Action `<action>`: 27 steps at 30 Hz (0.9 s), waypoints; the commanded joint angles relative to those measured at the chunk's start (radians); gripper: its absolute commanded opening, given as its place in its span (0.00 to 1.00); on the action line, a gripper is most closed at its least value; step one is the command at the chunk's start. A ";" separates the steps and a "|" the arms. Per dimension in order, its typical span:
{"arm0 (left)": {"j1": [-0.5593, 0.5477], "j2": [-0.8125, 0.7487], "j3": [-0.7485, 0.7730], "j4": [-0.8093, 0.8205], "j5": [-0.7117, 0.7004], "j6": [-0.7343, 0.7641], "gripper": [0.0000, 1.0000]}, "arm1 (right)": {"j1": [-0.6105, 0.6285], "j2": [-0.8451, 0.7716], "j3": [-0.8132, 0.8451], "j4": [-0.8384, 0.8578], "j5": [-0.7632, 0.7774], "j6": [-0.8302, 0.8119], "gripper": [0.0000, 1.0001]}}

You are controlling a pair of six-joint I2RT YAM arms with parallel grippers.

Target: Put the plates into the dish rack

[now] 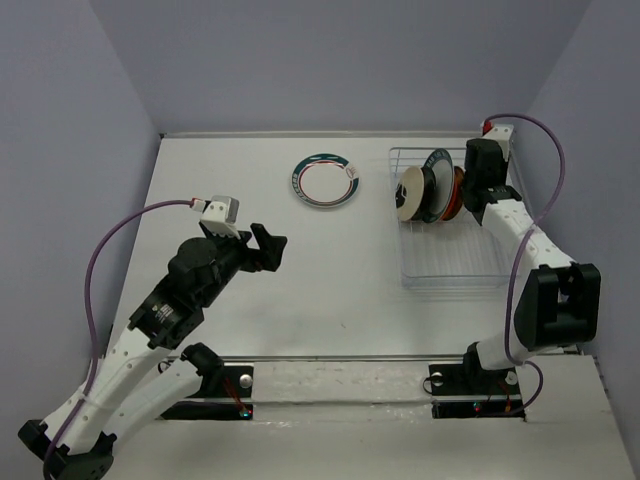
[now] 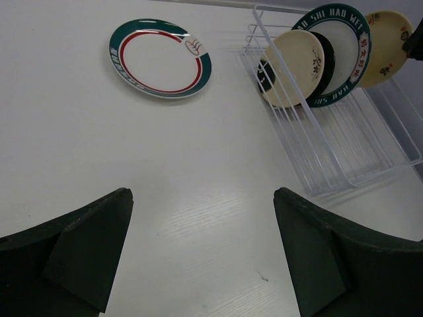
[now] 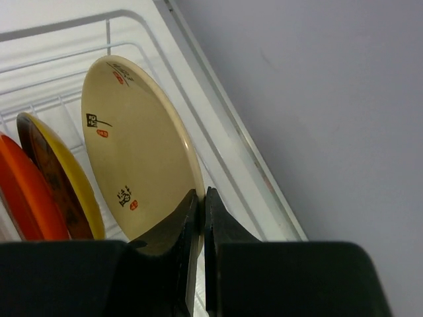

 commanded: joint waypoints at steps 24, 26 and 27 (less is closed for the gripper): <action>0.057 0.471 0.077 0.300 -0.017 -0.226 0.99 | 0.029 -0.202 0.040 -0.193 -0.015 0.250 0.63; 0.058 0.532 0.108 0.327 -0.051 -0.239 0.99 | 0.029 -0.251 0.017 -0.200 -0.056 0.284 0.63; 0.060 0.592 0.118 0.341 -0.066 -0.242 0.99 | 0.029 -0.277 0.005 -0.199 -0.090 0.293 0.63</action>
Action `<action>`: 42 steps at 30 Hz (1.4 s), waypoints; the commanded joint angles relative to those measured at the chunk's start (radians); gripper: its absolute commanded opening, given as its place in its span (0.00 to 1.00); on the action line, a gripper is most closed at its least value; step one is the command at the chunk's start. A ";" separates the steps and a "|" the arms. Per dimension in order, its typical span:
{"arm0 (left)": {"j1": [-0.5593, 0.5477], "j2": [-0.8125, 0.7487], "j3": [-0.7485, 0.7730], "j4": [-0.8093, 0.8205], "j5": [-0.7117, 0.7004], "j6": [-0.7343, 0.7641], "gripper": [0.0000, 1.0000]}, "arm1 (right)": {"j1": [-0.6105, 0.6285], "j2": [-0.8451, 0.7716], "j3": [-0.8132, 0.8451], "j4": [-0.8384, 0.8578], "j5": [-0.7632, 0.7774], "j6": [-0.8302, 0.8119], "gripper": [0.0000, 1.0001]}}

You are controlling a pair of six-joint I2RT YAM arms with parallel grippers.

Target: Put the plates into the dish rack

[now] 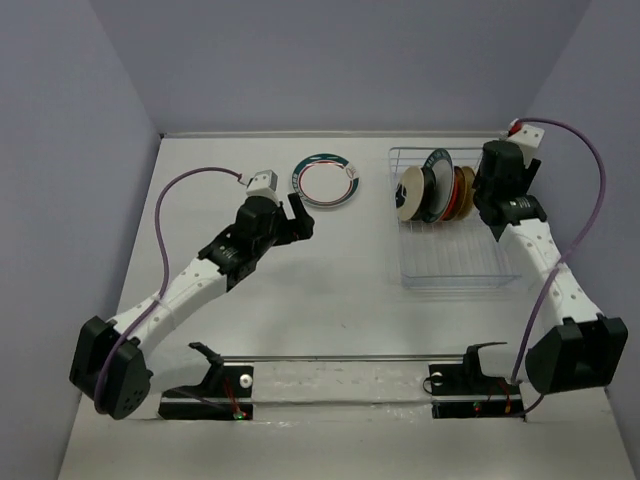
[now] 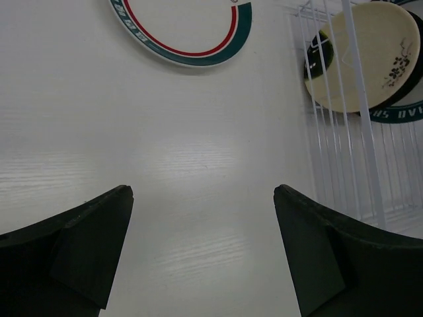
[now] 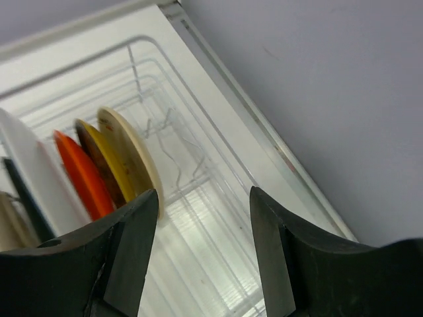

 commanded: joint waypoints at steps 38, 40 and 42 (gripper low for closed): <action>0.289 0.944 0.489 0.457 0.089 -0.272 0.06 | 0.033 -0.477 -0.272 0.190 -1.170 0.333 0.62; 0.288 0.815 0.429 0.499 0.079 -0.263 0.06 | 0.052 -0.442 -0.262 0.202 -1.181 0.340 0.65; 0.288 0.672 0.331 0.530 0.082 -0.265 0.06 | 0.105 -0.414 -0.247 0.222 -1.175 0.350 0.70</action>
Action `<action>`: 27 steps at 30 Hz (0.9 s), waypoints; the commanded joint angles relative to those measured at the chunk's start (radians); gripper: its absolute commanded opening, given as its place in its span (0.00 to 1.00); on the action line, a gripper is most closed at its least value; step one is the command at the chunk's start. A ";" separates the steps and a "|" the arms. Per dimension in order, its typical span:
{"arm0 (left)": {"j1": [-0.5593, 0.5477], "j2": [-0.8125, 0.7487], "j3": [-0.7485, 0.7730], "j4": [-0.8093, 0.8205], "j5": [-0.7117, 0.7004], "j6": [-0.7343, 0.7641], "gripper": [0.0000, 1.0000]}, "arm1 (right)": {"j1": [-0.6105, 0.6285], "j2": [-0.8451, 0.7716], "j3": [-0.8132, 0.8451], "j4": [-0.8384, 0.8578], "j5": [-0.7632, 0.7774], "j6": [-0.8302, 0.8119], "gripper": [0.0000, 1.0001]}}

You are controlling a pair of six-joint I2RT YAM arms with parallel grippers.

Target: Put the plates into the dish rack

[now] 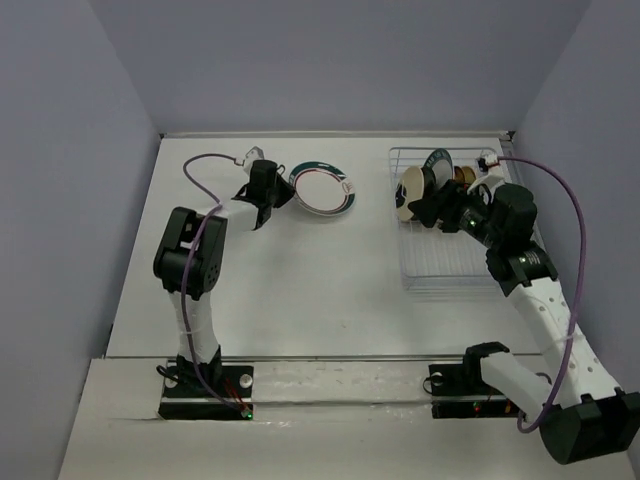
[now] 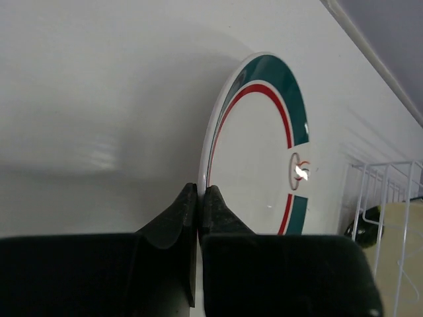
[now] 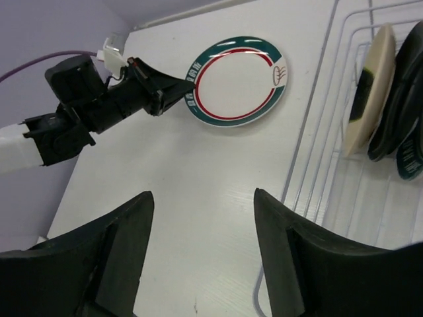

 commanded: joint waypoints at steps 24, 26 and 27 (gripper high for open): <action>-0.137 -1.186 -0.576 0.015 0.301 0.024 0.06 | 0.278 0.320 0.168 0.115 -0.029 0.060 0.78; -0.143 -1.200 -0.571 0.018 0.316 0.027 0.06 | 0.278 0.330 0.158 0.129 -0.061 0.071 0.73; -0.145 -1.211 -0.570 0.018 0.322 0.032 0.06 | 0.278 0.337 0.155 0.141 -0.074 0.077 0.63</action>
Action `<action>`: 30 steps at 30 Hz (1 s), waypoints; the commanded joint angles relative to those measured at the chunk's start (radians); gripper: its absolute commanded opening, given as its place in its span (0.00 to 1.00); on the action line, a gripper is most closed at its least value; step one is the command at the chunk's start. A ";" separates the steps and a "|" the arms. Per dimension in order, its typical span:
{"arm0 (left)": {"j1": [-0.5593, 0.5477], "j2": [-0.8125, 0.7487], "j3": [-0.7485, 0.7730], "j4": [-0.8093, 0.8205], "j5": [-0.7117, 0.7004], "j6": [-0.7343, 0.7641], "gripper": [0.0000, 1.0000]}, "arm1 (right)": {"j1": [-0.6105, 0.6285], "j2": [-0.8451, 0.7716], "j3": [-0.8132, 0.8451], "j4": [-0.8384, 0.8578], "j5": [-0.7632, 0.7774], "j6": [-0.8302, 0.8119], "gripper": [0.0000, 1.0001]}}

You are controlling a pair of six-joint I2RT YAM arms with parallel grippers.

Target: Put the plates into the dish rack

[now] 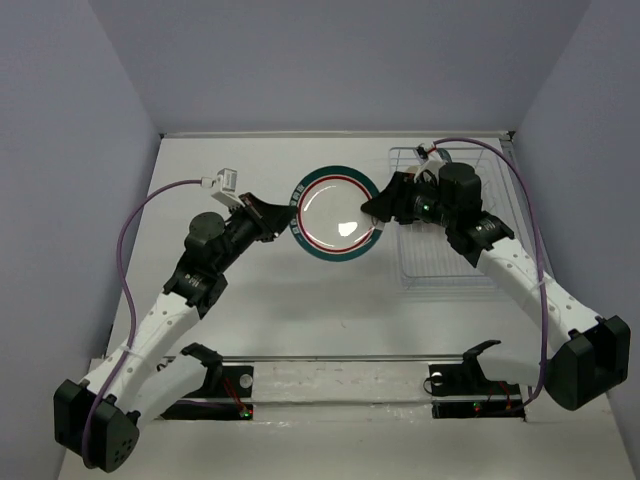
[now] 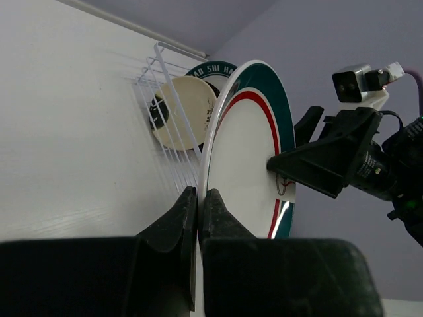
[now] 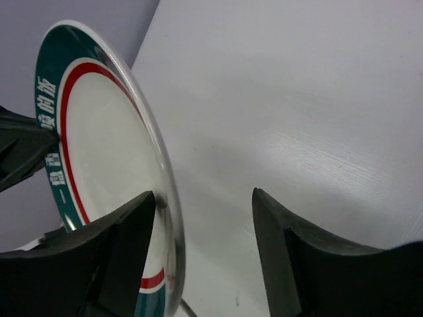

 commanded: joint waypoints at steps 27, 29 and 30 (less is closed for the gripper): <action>-0.004 -0.356 0.016 -0.380 -0.006 0.369 0.99 | -0.398 0.118 0.395 0.135 1.150 -0.565 0.07; 0.002 -0.377 0.011 -0.380 -0.006 0.372 0.99 | -0.441 0.140 0.372 0.205 1.123 -0.631 0.07; 0.003 -0.387 0.011 -0.381 -0.006 0.379 0.99 | -0.453 0.149 0.345 0.248 1.108 -0.674 0.07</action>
